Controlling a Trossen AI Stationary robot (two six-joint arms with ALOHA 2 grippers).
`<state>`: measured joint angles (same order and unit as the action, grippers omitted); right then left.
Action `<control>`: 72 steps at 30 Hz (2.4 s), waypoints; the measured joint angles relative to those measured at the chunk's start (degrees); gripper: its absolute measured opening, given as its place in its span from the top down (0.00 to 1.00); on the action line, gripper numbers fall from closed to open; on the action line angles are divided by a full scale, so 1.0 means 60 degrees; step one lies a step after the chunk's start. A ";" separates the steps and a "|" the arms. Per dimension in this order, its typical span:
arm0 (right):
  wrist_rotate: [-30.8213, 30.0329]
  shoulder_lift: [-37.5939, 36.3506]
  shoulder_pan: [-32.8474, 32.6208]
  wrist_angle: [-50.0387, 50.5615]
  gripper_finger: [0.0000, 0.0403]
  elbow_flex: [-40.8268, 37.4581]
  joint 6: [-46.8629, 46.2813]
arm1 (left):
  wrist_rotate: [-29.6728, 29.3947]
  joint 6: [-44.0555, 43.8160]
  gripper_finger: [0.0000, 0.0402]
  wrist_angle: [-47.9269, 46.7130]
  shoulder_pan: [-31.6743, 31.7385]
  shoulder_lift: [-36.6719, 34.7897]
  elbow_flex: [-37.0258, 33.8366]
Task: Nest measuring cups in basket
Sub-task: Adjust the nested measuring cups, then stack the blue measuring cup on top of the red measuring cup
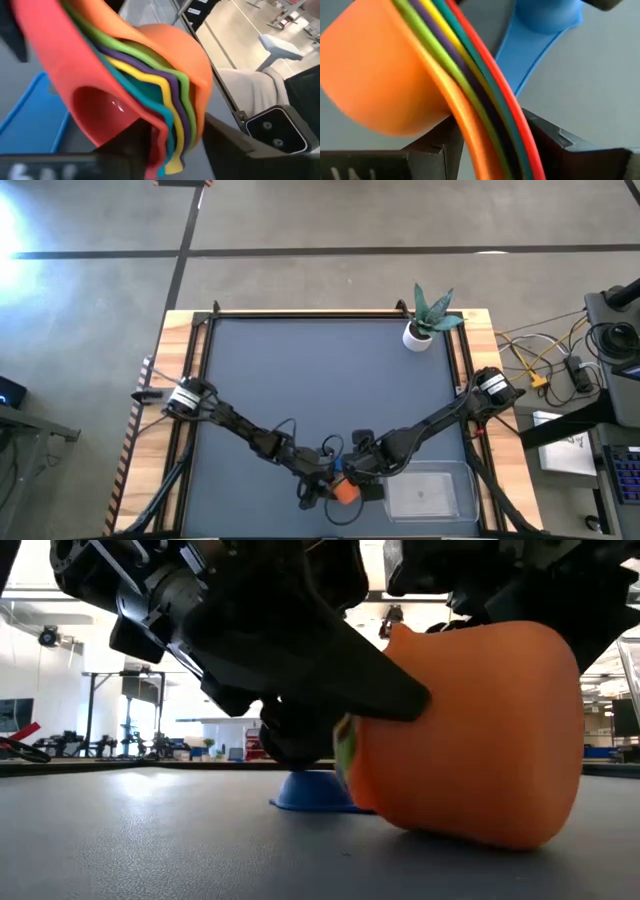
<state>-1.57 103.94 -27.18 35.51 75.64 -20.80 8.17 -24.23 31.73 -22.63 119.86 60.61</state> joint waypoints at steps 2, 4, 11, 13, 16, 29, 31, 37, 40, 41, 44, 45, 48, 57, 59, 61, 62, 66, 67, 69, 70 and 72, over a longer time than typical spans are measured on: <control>-0.0050 0.0000 0.0001 0.0038 0.59 -0.0004 0.0123 | 0.0144 0.0127 0.77 -0.0019 0.0000 0.0084 0.0135; -0.0118 0.0000 0.0012 0.0137 0.59 0.0066 0.0125 | 0.0257 0.0373 0.88 -0.0019 -0.0011 0.0091 0.0230; -0.0063 -0.0414 0.0006 0.0918 0.59 0.0599 0.0050 | 0.0229 0.0722 0.88 -0.1104 -0.0050 -0.0100 0.0745; -0.0049 -0.0694 0.0003 0.1084 0.59 0.0623 0.0043 | -0.0023 0.0971 0.88 -0.1875 -0.0098 -0.0267 0.1061; -0.0056 -0.1219 -0.0011 0.1169 0.59 0.0623 -0.0004 | -0.0482 0.1517 0.88 -0.3432 -0.0205 -0.0626 0.1600; -0.1897 -0.3535 -0.0365 0.1095 0.59 0.0642 -0.0111 | -0.4727 0.1521 0.88 -1.1737 -0.0686 -0.1618 0.3184; -0.2012 -0.3670 -0.0358 0.1107 0.59 0.0616 -0.0095 | -0.5287 0.1008 0.88 -1.2728 -0.0677 -0.1705 0.3095; -0.2519 -0.3898 -0.0418 0.0901 0.59 0.0601 0.0172 | -0.5477 0.0073 0.88 -1.4059 -0.0729 -0.1789 0.2223; -0.2683 -0.3812 -0.0361 0.0922 0.59 0.0597 0.0242 | -0.5544 0.0148 0.88 -1.4155 -0.0745 -0.1824 0.1979; -0.2762 -0.3784 -0.0347 0.0948 0.59 0.0584 0.0312 | -0.5562 0.0248 0.88 -1.4294 -0.0759 -0.1825 0.1953; -0.2767 -0.3730 -0.0339 0.0951 0.59 0.0579 0.0389 | -0.5473 0.0626 0.88 -1.5060 -0.0786 -0.1833 0.1989; -0.2747 -0.3730 -0.0345 0.0954 0.59 0.0579 0.0388 | -0.5384 0.0719 0.88 -1.5396 -0.0785 -0.1821 0.2092; -0.2805 -0.3730 -0.0322 0.0954 0.59 0.0578 0.0391 | -0.5127 0.0946 0.88 -1.6064 -0.0783 -0.1800 0.2492; -0.2823 -0.3730 -0.0322 0.0962 0.59 0.0561 0.0344 | -0.4441 0.1672 0.85 -1.5787 -0.0783 -0.1742 0.2952; -0.2836 -0.3730 -0.0320 0.0959 0.59 0.0561 0.0338 | -0.4459 0.1587 0.75 -1.5778 -0.0783 -0.1731 0.2938; -0.2828 -0.3730 -0.0323 0.0962 0.59 0.0557 0.0328 | -0.4493 0.1490 0.63 -1.5703 -0.0783 -0.1724 0.2938; -0.2822 -0.3730 -0.0327 0.0962 0.59 0.0554 0.0321 | -0.4514 0.1463 0.58 -1.5693 -0.0783 -0.1724 0.2938; -0.2824 -0.3727 -0.0323 0.0975 0.59 0.0533 0.0306 | -0.4522 0.1358 0.42 -1.5686 -0.0783 -0.1724 0.3051; -0.2825 -0.3723 -0.0323 0.0973 0.59 0.0530 0.0306 | -0.4525 0.1348 0.39 -1.5668 -0.0783 -0.1728 0.3117; -0.2828 -0.3723 -0.0323 0.0969 0.59 0.0517 0.0291 | -0.4525 0.1341 0.36 -1.5715 -0.0788 -0.1731 0.3244; -0.2825 -0.3723 -0.0323 0.0973 0.59 0.0514 0.0288 | -0.4527 0.1300 0.35 -1.5776 -0.0798 -0.1734 0.3342; -0.2825 -0.3723 -0.0323 0.0970 0.59 0.0504 0.0280 | -0.4537 0.1205 0.35 -1.5896 -0.0813 -0.1784 0.3563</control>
<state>-18.52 81.60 -29.12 41.33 78.66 -19.11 -19.05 -17.00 -63.65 -27.51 109.15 81.99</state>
